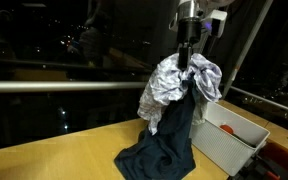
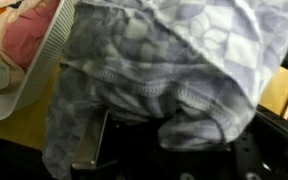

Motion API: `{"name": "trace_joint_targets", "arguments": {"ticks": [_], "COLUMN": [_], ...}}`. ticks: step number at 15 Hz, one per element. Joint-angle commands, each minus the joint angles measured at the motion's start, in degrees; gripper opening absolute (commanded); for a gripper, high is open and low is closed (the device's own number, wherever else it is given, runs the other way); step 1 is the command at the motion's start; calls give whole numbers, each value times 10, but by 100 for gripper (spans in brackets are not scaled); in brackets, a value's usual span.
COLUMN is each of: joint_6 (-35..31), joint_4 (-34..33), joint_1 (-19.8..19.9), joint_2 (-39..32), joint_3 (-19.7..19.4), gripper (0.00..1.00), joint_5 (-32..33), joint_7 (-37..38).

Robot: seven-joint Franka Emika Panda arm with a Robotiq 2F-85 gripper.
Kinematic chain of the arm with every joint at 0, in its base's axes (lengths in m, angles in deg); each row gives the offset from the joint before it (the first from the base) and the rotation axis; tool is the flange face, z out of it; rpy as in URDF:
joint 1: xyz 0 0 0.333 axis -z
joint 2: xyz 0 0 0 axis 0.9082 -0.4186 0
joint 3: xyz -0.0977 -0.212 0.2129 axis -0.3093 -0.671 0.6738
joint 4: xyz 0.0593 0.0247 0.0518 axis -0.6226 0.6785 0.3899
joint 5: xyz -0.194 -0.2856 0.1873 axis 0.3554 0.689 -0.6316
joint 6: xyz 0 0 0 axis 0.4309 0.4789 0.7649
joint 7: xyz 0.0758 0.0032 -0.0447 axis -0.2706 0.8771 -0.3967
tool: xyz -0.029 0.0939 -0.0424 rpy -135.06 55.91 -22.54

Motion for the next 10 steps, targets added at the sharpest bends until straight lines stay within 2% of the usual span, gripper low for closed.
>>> {"name": "trace_joint_targets", "arguments": {"ticks": [1, 3, 4, 10], "joint_6": [-60, -97, -113, -248], "joint_4": [136, 193, 214, 364], "joint_1": [22, 21, 5, -11], "joint_2": [83, 116, 132, 232], "joint_3": [10, 9, -8, -2], "gripper": [0, 0, 0, 0], "joint_5": [-37, -44, -52, -14], "joint_7": [-7, -10, -16, -72]}}
